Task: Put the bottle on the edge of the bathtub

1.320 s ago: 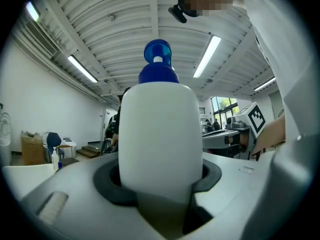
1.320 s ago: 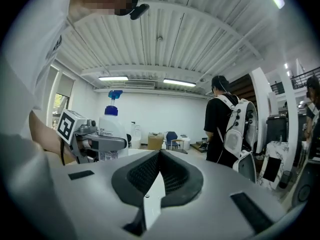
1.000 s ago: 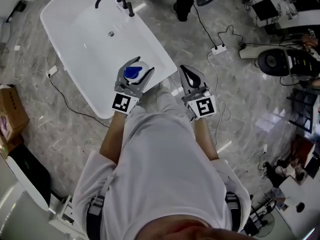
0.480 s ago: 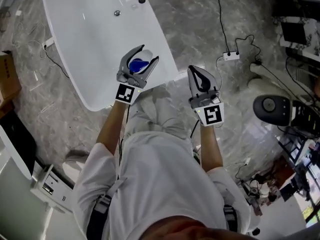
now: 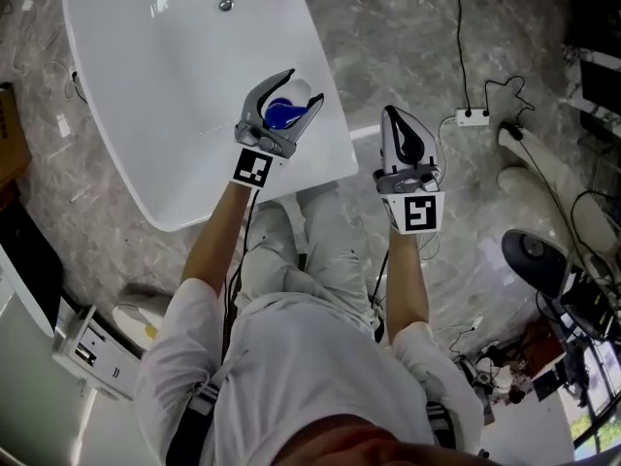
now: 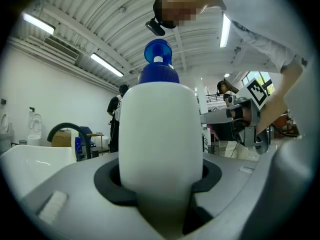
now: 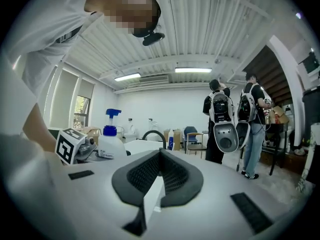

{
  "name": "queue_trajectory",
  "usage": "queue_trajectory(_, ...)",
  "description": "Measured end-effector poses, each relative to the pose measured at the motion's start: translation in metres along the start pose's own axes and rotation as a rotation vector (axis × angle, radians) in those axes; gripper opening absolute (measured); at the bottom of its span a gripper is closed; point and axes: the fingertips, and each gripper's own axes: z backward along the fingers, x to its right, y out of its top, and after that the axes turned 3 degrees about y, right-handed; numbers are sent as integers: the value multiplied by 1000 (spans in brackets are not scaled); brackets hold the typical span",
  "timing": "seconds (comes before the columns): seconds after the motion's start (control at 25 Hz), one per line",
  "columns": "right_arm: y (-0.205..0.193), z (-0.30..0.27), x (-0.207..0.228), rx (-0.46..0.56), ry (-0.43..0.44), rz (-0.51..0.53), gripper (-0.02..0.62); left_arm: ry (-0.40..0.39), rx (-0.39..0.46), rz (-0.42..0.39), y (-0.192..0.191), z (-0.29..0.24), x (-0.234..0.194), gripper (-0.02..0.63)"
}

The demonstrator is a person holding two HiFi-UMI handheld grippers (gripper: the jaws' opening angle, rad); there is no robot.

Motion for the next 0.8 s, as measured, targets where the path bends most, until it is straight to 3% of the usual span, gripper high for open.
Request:
queue_trajectory(0.44, -71, -5, 19, -47, -22, 0, 2, -33, 44, 6, -82, -56, 16, 242)
queue_trajectory(0.8, -96, 15, 17, -72, -50, -27, 2, -14, 84, 22, -107, -61, 23, 242)
